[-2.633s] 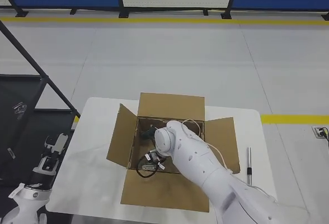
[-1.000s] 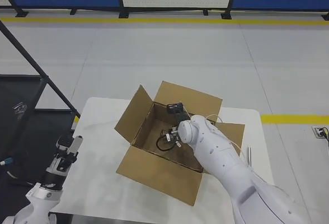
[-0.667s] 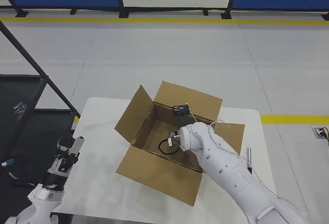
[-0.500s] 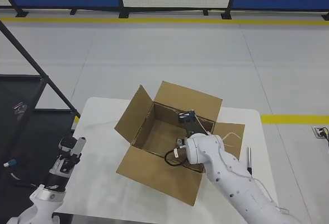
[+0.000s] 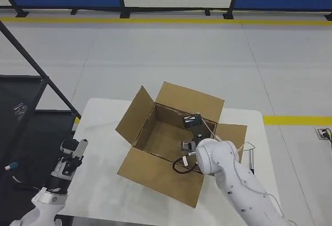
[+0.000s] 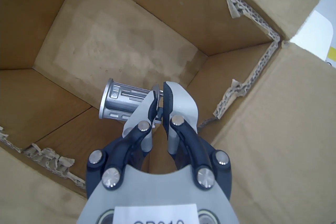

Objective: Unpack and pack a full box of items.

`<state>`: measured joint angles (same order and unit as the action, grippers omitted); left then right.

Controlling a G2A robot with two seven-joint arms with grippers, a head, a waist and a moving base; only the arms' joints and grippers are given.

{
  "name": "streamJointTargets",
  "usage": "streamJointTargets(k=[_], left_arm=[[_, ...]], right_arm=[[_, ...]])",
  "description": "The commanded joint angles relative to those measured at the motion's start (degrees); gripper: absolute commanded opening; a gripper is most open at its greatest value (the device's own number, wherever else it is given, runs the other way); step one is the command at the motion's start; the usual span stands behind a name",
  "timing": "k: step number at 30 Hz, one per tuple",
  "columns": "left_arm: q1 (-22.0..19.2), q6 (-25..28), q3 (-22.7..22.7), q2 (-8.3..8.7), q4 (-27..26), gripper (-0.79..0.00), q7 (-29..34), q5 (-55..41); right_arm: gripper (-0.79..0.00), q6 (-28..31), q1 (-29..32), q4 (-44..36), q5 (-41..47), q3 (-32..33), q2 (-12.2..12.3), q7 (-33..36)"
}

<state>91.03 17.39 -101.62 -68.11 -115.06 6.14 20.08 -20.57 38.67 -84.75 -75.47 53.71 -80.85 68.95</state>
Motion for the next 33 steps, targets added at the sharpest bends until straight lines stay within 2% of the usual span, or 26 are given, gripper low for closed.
streamJointTargets(k=[1, 3, 5, 11, 17, 23, 24, 25, 26, 28, 30, 33], left_arm=[[0.14, 0.09, -0.06, -0.01, -0.14, 0.0, 0.03, 0.06], [0.35, 0.36, -0.17, -0.03, -0.21, 0.0, -0.03, 0.03], [0.63, 0.47, -0.5, -0.04, -0.29, 0.0, -0.16, 0.0], [1.97, 0.76, -1.84, -0.11, -0.58, 0.0, -1.02, -0.46], [2.86, 0.86, -2.39, -0.19, -1.43, 0.0, -1.19, -0.48], [3.18, 0.66, -1.73, -0.25, -2.55, 0.0, -0.58, 0.98], [3.2, 0.62, -1.54, -0.26, -2.69, 0.0, -0.48, 1.36], [3.21, 0.58, -1.35, -0.27, -2.82, 0.0, -0.44, 1.65], [3.22, 0.58, -1.17, -0.28, -2.92, 0.0, -0.36, 1.94], [3.26, 0.54, -0.84, -0.31, -3.05, 0.0, -0.37, 2.42], [3.36, 0.47, -0.57, -0.35, -3.1, 0.0, -0.51, 2.84], [3.59, 0.55, -0.27, -0.4, -3.15, 0.0, -0.63, 3.24]], right_arm=[[-0.785, -0.13, -2.87, 3.54, -0.14, -2.22, -0.92, -0.42], [-0.785, 0.94, -6.44, 8.19, 0.44, -4.98, -2.17, -0.26], [-0.785, -0.9, -10.17, 13.94, 0.52, -7.1, -3.59, -0.31], [-0.785, 3.57, -17.79, 28.61, 7.21, -10.76, -7.36, -3.2], [-0.785, 5.94, -21.53, 41.79, 12.33, -12.94, -10.74, -7.45], [-0.785, 7.17, -22.88, 50.5, 15.85, -13.53, -13.25, -13.41], [-0.742, 7.28, -23.08, 51.5, 16.23, -13.55, -13.57, -14.07], [-0.502, 7.4, -23.27, 52.37, 16.61, -13.54, -13.87, -14.64], [-0.357, 7.61, -23.47, 53.16, 16.88, -13.55, -14.15, -15.1], [-0.139, 7.76, -23.75, 54.35, 17.23, -13.65, -14.68, -15.79], [0.0, 7.89, -24.02, 55.38, 17.53, -13.66, -15.13, -16.38], [0.0, 8.4, -24.4, 56.66, 17.93, -13.61, -15.7, -16.94]])
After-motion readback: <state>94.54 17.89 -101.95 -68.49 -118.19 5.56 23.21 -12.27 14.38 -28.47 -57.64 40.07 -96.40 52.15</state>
